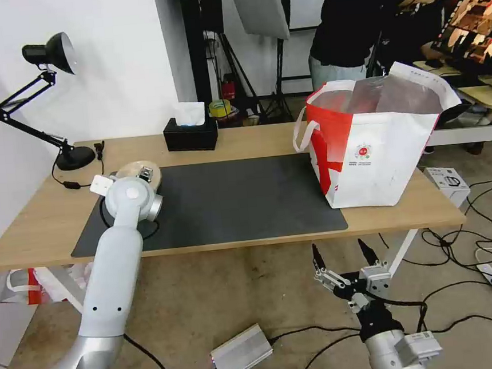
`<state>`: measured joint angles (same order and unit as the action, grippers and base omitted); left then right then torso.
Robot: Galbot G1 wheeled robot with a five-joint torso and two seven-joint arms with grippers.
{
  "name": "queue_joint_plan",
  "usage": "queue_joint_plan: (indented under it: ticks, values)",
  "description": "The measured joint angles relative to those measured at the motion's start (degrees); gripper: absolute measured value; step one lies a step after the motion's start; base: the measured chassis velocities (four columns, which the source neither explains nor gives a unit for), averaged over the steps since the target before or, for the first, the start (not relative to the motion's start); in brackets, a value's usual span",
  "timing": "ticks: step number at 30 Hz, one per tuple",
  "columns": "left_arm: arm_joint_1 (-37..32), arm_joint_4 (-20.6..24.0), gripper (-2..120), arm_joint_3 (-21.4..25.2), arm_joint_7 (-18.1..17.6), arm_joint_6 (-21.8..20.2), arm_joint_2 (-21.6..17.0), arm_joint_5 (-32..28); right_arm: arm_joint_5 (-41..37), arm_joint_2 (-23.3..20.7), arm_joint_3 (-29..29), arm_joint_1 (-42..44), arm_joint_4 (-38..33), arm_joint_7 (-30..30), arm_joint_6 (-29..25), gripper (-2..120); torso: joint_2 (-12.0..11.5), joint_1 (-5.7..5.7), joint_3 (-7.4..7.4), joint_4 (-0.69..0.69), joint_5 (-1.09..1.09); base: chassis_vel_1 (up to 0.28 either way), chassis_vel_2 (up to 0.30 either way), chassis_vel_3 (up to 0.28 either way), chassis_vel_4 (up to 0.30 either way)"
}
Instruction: Pick up the trash from the table and place it into the takeout bag.
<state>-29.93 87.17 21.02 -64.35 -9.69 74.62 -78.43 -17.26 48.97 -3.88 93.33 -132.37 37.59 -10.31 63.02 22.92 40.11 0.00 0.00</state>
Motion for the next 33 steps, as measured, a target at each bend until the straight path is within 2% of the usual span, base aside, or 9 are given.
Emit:
queue_joint_plan:
  ticks: [8, 14, 20, 21, 24, 25, 28, 30, 33]
  values:
    - [2.1, -3.0, 100, -0.3, 0.4, 0.0, 1.3, 0.7, 0.0, 0.0, 0.0, 0.0, 0.0, 0.0, 0.0, 100, 0.0, 0.0, 0.0, 0.0, 0.0, 0.0, 0.0, 0.0, 0.0]
    - [2.3, -3.6, 99, -0.3, 0.8, 0.2, 1.4, 0.8, 0.0, 0.0, 0.0, 0.0, 0.0, 0.0, 0.0, 100, 0.0, 0.0, 0.0, 0.0, 0.0, 0.0, 0.0, 0.0, 0.0]
    - [2.1, -3.6, 77, 0.0, 1.4, 0.4, 1.5, 0.8, 0.0, 0.0, 0.0, 0.0, 0.0, 0.0, 0.0, 100, 0.0, 0.0, 0.0, 0.0, 0.0, 0.0, 0.0, 0.0, 0.0]
    - [2.1, -3.6, 77, 0.0, 1.4, 0.4, 1.5, 0.8, 0.0, 0.0, 0.0, 0.0, 0.0, 0.0, 0.0, 100, 0.0, 0.0, 0.0, 0.0, 0.0, 0.0, 0.0, 0.0, 0.0]
    - [2.0, -3.2, 61, 0.1, 1.8, 0.9, 1.4, 0.7, 0.0, 0.0, 0.0, 0.0, 0.0, 0.0, 0.0, 100, 0.0, 0.0, 0.0, 0.0, -0.01, 0.0, 0.0, 0.0, 0.0]
    - [2.0, -3.2, 61, 0.1, 1.8, 0.9, 1.4, 0.7, 0.0, 0.0, 0.0, 0.0, 0.0, 0.0, 0.0, 100, 0.0, 0.0, 0.0, 0.0, -0.01, 0.0, 0.0, 0.0, 0.0]
    - [1.9, -3.0, 46, 0.2, 2.1, 1.4, 1.4, 0.6, 0.0, 0.0, 0.0, 0.0, 0.0, 0.0, 0.0, 100, 0.0, 0.0, 0.0, 0.0, -0.01, 0.0, 0.0, 0.0, 0.0]
    - [1.8, -2.9, 42, 0.2, 2.2, 1.5, 1.5, 0.6, 0.0, 0.0, 0.0, 0.0, 0.0, 0.0, 0.0, 100, 0.0, 0.0, 0.0, 0.0, -0.01, 0.0, 0.0, 0.0, 0.0]
    - [1.6, -2.6, 28, 0.2, 2.2, 1.6, 1.6, 0.6, 0.0, 0.0, 0.0, 0.0, 0.0, 0.0, 0.0, 100, 0.0, 0.0, 0.0, 0.0, 0.0, 0.0, 0.0, 0.0, 0.0]
